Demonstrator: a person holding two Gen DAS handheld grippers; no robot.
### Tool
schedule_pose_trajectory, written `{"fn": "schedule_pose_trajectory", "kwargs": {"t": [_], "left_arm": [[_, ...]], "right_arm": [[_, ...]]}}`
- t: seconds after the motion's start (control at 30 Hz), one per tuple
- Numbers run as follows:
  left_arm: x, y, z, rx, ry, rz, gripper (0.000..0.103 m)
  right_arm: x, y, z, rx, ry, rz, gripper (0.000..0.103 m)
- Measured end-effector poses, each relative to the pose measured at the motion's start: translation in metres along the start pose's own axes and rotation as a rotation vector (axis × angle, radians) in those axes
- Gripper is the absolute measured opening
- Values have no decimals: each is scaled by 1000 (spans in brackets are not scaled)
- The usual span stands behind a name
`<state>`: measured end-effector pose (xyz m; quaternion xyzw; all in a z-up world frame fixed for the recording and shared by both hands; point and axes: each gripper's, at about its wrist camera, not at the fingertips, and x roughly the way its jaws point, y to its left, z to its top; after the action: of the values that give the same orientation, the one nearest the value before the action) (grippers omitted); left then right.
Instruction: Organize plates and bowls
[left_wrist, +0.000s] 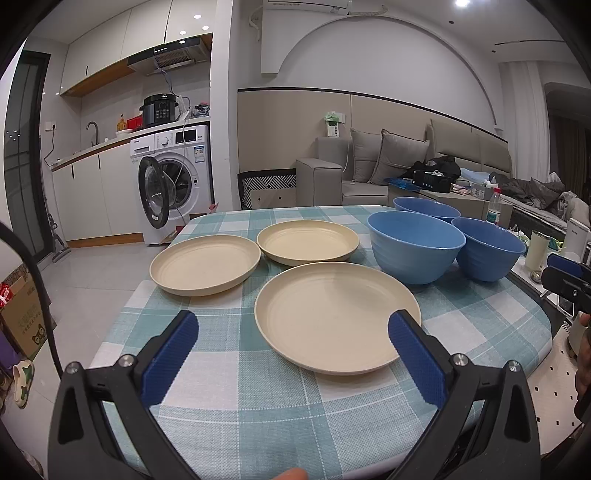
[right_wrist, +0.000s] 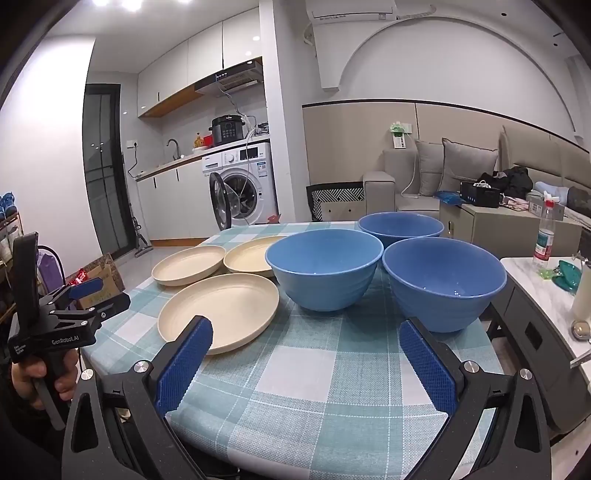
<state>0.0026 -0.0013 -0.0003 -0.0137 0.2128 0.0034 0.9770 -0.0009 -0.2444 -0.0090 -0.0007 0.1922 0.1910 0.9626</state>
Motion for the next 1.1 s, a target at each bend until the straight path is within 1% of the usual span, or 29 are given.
{"fn": "schedule_pose_trajectory", "kwargs": {"t": [0.6,0.7,0.73,1.1], "left_arm": [[1,1,-2,3,3,0,103],[3,2,-4,2,6,1,103],[3,8,-6,1,6,5,103],[4,9,-7,3,7,5,103]], "right_arm": [[0,1,1,0,4,2,103],[0,1,0,-1,2,3,103],[1,1,0,-1,2,3,103],[2,2,0,-2,9,3,103]]}}
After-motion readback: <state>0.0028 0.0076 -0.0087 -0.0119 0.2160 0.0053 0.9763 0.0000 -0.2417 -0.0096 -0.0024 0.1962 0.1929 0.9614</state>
